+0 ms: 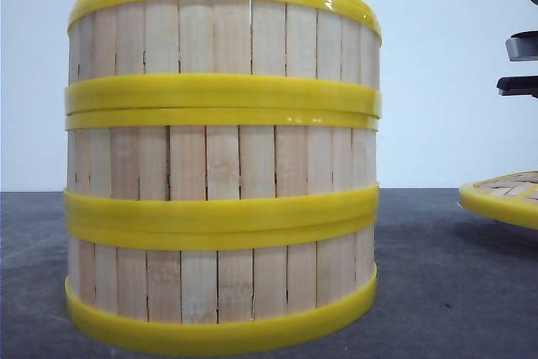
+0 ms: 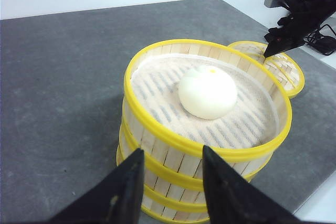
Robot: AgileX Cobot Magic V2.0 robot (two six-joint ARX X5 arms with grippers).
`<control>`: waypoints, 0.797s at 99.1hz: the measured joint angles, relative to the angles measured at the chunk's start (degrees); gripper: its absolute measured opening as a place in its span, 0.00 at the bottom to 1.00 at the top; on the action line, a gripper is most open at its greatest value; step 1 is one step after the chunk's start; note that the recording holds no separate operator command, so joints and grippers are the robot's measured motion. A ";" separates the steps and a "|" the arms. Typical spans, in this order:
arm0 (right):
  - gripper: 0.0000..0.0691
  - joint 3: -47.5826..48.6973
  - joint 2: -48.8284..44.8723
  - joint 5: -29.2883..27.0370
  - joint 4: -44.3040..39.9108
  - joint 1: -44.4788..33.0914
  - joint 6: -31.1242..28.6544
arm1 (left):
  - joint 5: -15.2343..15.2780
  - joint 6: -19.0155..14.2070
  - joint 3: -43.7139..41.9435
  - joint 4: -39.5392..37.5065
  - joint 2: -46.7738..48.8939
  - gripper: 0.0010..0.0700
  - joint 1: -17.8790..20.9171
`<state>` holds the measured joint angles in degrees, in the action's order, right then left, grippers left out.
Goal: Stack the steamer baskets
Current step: 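Grasp the woven lid's yellow rim with the right gripper and lift, then carry the lid with the right gripper over the basket stack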
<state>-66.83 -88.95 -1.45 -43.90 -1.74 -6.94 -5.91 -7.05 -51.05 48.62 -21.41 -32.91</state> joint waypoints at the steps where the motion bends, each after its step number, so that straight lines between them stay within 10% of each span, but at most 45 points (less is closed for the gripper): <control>1: 0.08 -0.02 0.00 0.00 0.00 0.00 0.00 | 0.00 0.00 0.00 0.00 0.00 0.27 0.00; 79: 0.08 -17.09 4.98 0.72 -13.51 3.39 2.60 | 0.00 0.13 0.00 -0.24 0.00 0.27 0.00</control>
<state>-83.92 -83.96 -0.73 -57.41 1.65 -4.34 -5.91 -6.92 -51.05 48.38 -21.41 -32.91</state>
